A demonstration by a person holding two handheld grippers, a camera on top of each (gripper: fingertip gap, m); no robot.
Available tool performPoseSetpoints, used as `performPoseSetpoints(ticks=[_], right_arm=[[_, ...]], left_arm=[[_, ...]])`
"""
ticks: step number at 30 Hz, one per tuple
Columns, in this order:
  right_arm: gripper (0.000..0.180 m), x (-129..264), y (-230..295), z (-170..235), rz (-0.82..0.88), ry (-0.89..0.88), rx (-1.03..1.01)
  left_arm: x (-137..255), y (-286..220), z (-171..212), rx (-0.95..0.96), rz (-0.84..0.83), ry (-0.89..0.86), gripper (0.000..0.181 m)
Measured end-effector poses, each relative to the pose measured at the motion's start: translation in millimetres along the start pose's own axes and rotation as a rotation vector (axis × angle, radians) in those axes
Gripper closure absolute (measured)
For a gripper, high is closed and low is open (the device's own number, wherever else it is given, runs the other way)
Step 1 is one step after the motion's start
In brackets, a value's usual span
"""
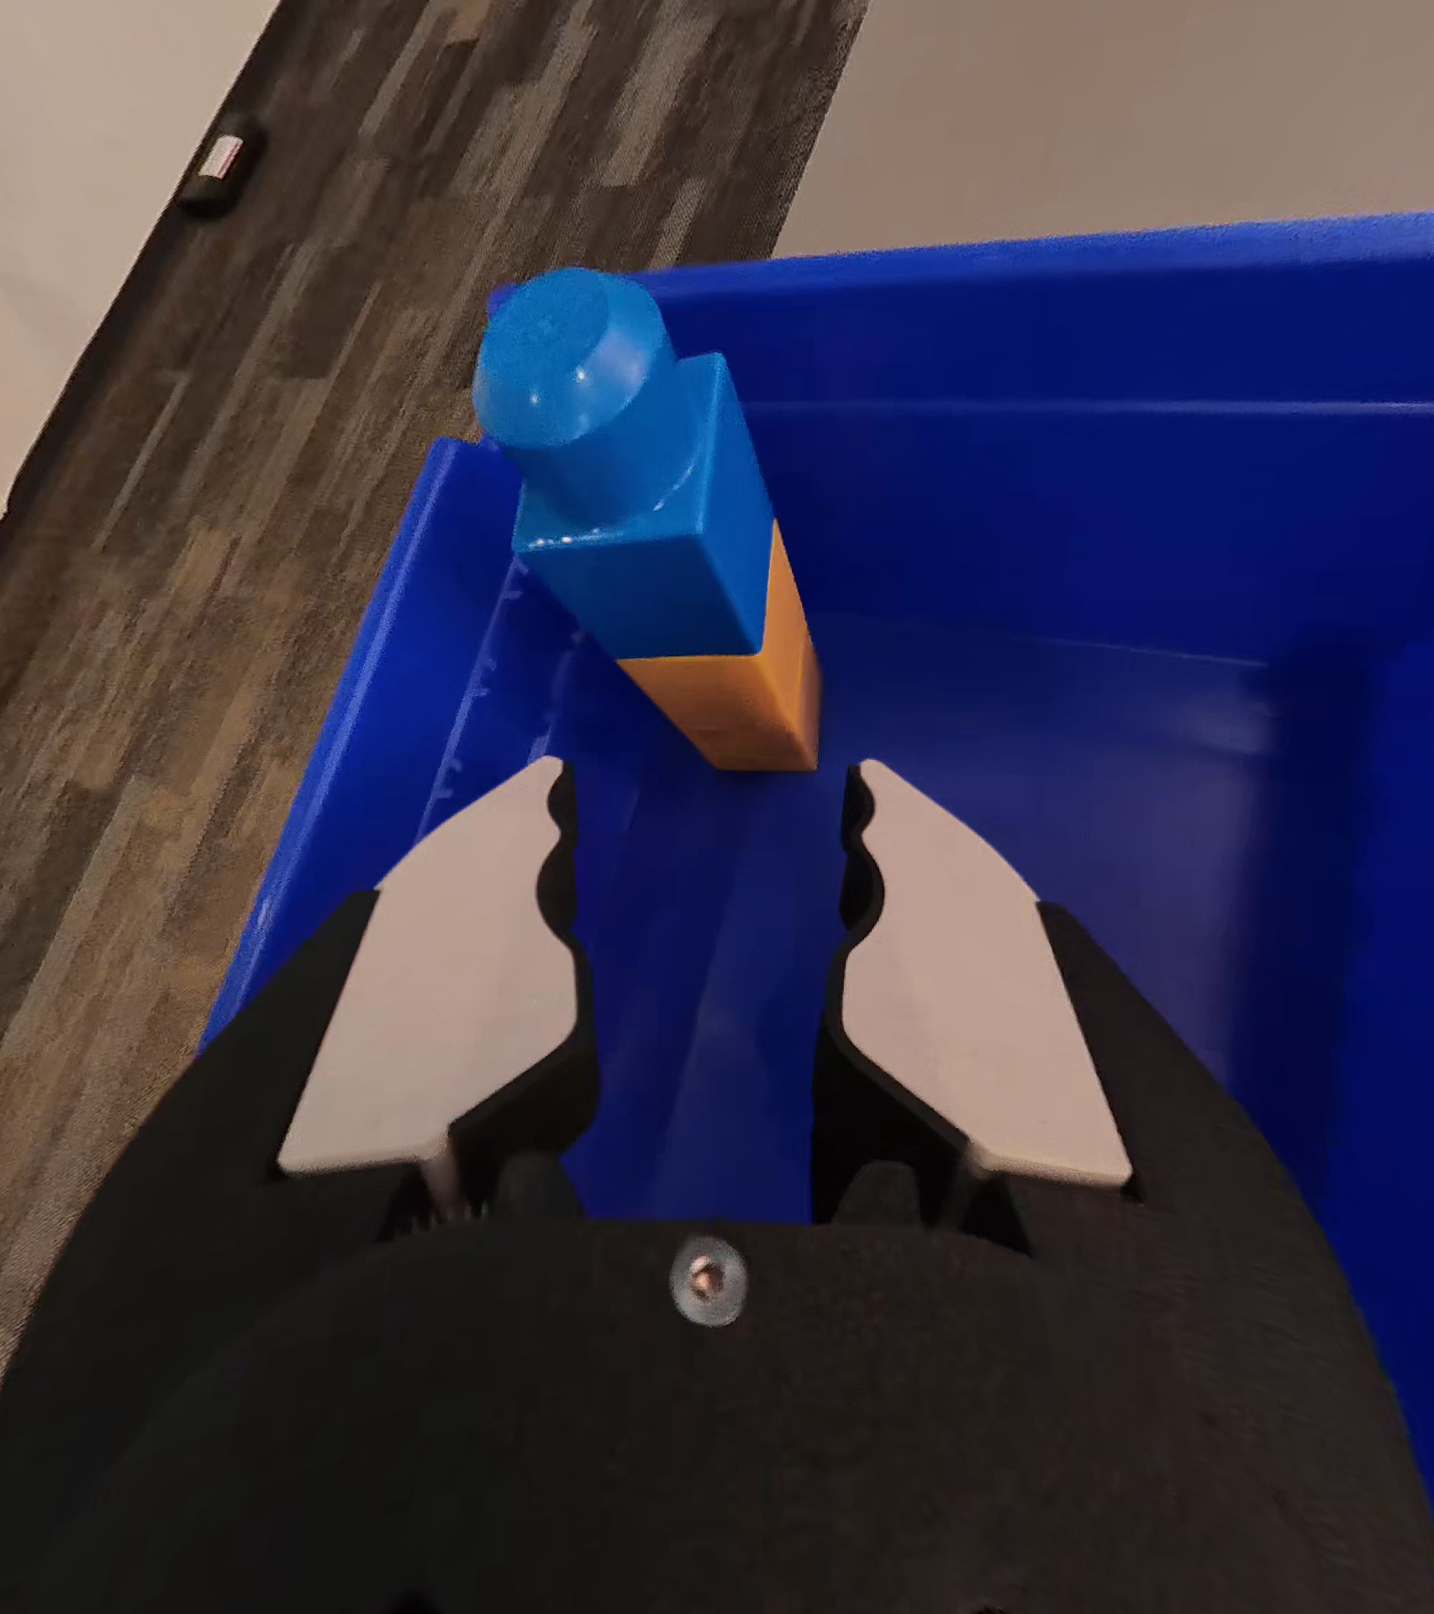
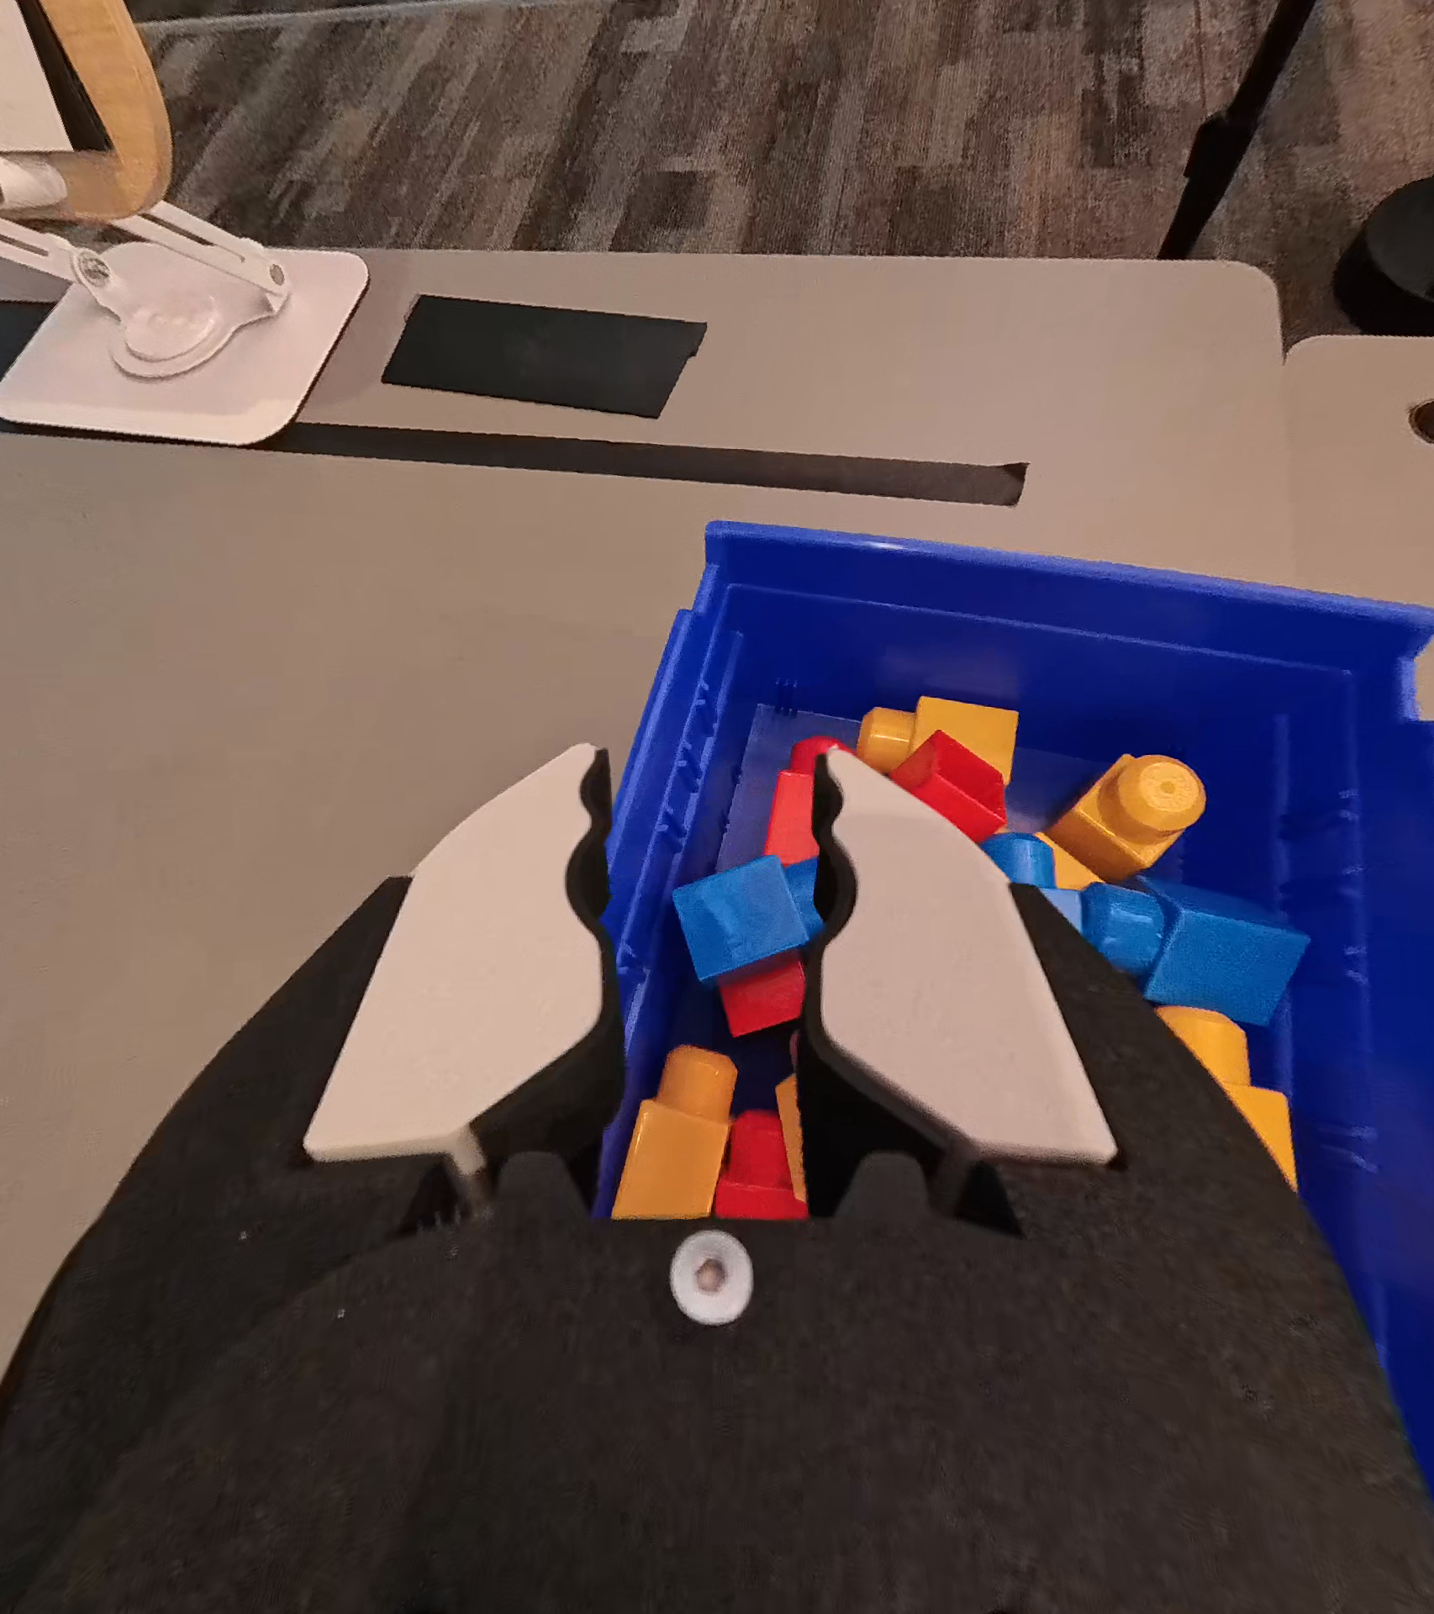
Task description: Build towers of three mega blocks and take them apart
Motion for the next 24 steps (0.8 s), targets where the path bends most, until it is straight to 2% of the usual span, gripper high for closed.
performPoseSetpoints(ticks=[5,9,12,15,18,22,24], right_arm=[[0.139,8.1,-8.2,0.6,0.033,-0.011,-0.042],[0.139,6.2,-9.2,1.6,0.041,0.002,-0.038],[0.14,3.2,-8.0,3.1,0.05,0.036,-0.027],[0.14,2.9,-5.8,4.7,0.062,0.062,-0.011],[0.141,5.8,-3.4,1.1,0.06,0.054,0.007],[0.142,3.8,4.0,-5.3,0.048,0.04,0.024],[0.142,1.6,9.5,-6.2,0.04,0.056,0.041]], left_arm=[[-18.1,5.5,-7.3,0.03,-0.016,-0.021,0.122],[-29.2,0.5,-16.8,0.09,0.077,-0.051,0.123],[-39.3,-0.5,-20.7,0.066,0.071,-0.064,0.12],[-37.7,0.9,-28.8,0.098,0.132,-0.103,0.144],[-6.1,5.3,-55.8,0.165,0.263,-0.23,0.144],[49.8,5.2,-80.2,0.085,0.323,-0.35,0.145],[91.3,-7.1,-92.6,0.057,0.424,-0.429,0.145]])
Point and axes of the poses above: each gripper's, where its closed fingertips meet, x back along the fingers, z out of its underside, y = z × x across the jaws, the point moved 6 cm from there along x, back along the fingers, and after that the axes turned 2 degrees about y, right-handed, at the moved point
